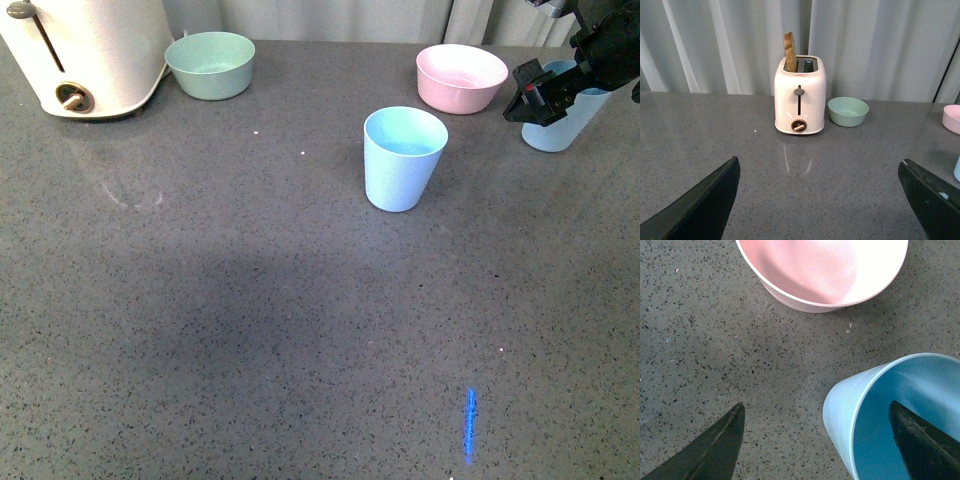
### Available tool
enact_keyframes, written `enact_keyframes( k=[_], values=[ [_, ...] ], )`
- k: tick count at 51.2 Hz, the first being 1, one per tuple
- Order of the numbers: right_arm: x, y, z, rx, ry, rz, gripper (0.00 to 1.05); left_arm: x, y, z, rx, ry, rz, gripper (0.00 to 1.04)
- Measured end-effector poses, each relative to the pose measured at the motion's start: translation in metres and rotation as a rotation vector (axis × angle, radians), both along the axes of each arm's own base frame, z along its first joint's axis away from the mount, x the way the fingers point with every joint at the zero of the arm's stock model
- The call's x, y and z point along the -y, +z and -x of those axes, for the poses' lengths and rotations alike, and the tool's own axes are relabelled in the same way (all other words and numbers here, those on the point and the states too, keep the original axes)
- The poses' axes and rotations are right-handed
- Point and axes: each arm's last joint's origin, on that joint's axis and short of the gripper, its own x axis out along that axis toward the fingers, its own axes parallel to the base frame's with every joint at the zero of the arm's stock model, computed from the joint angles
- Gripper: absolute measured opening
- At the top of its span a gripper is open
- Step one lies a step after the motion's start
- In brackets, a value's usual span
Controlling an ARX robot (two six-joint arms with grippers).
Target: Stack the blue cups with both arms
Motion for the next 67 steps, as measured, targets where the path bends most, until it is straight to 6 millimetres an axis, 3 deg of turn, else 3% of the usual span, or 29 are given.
enact_keyframes(
  k=[6, 18, 24, 36, 44, 54, 59, 67],
  values=[
    [0.001, -0.001, -0.001, 0.000, 0.000, 0.003, 0.64, 0.000, 0.000, 0.000, 0.000, 0.000, 0.000, 0.96],
    [0.002, 0.000, -0.001, -0.012, 0.008, 0.003, 0.18, 0.000, 0.000, 0.000, 0.000, 0.000, 0.000, 0.96],
    [0.006, 0.002, -0.001, -0.015, 0.003, -0.001, 0.02, 0.000, 0.000, 0.000, 0.000, 0.000, 0.000, 0.96],
    [0.013, 0.013, 0.012, -0.027, 0.027, -0.035, 0.02, 0.000, 0.000, 0.000, 0.000, 0.000, 0.000, 0.96],
    [0.011, 0.042, 0.033, -0.010, 0.089, -0.078, 0.02, 0.000, 0.000, 0.000, 0.000, 0.000, 0.000, 0.96],
    [-0.027, 0.111, 0.071, 0.091, 0.249, -0.141, 0.02, 0.000, 0.000, 0.000, 0.000, 0.000, 0.000, 0.96],
    [-0.049, 0.117, 0.084, 0.088, 0.307, -0.150, 0.02, 0.000, 0.000, 0.000, 0.000, 0.000, 0.000, 0.96],
    [-0.082, 0.104, 0.098, 0.035, 0.381, -0.153, 0.02, 0.000, 0.000, 0.000, 0.000, 0.000, 0.000, 0.96]
  ],
)
